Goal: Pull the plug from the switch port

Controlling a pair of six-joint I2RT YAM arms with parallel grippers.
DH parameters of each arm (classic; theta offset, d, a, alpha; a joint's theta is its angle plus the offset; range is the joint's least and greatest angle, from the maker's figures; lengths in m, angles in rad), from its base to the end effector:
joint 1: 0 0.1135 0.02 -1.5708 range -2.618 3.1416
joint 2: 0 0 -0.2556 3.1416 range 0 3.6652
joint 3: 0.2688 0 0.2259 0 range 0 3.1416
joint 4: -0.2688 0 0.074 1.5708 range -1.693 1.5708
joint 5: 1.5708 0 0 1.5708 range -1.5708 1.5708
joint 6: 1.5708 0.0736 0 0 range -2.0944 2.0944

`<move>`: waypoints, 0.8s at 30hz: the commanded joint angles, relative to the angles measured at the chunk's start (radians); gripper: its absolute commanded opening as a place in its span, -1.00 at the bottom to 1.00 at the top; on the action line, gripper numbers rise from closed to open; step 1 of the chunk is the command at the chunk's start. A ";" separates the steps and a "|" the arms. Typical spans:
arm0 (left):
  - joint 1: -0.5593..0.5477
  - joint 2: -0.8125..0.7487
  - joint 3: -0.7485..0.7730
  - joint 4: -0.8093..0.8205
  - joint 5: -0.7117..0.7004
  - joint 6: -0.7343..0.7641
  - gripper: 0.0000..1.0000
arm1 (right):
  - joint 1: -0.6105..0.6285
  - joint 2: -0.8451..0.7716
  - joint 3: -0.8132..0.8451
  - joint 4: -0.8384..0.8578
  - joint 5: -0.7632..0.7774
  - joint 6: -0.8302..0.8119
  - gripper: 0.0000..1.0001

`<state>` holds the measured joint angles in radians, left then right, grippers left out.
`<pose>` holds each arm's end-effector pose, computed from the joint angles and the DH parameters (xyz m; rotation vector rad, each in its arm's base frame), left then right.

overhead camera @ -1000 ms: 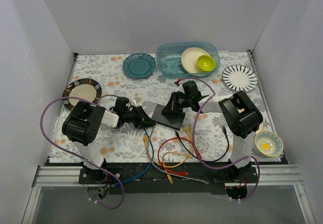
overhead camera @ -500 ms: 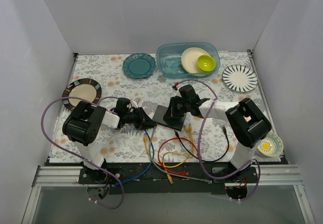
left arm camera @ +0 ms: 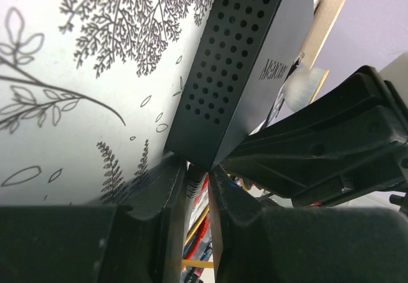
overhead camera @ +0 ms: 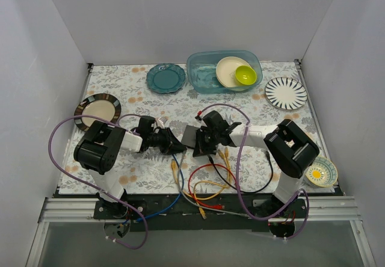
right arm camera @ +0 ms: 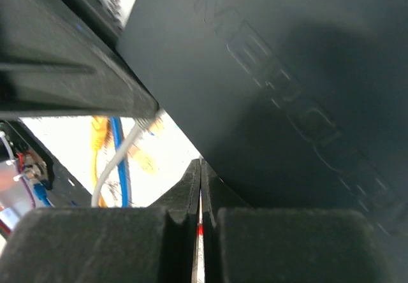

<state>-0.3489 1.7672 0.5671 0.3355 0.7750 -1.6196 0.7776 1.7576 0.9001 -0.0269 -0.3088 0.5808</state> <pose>0.2519 -0.1465 0.0866 1.2005 -2.2723 1.3541 0.2314 0.2592 0.1277 -0.4065 2.6198 0.9147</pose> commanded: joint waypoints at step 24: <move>0.036 -0.483 -0.060 -0.573 -0.307 0.081 -1.00 | -0.011 -0.125 0.083 -0.092 0.201 -0.021 -0.97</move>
<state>-0.3424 1.4109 0.4286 -0.0196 0.6598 -1.5501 0.7746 1.7805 0.9680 -0.0231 -0.2264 0.6373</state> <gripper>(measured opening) 0.136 0.022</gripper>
